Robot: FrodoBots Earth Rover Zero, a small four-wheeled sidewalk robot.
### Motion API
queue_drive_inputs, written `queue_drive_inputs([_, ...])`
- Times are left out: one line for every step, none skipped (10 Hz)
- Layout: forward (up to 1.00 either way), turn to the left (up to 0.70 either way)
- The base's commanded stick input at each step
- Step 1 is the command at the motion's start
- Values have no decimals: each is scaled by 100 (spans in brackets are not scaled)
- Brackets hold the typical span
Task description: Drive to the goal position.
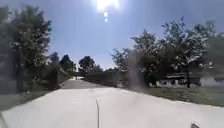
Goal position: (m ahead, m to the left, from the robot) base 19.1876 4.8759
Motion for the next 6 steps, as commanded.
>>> queue_drive_inputs([70,14])
queue_drive_inputs([70,14])
queue_drive_inputs([70,14])
queue_drive_inputs([70,14])
queue_drive_inputs([70,14])
queue_drive_inputs([70,14])
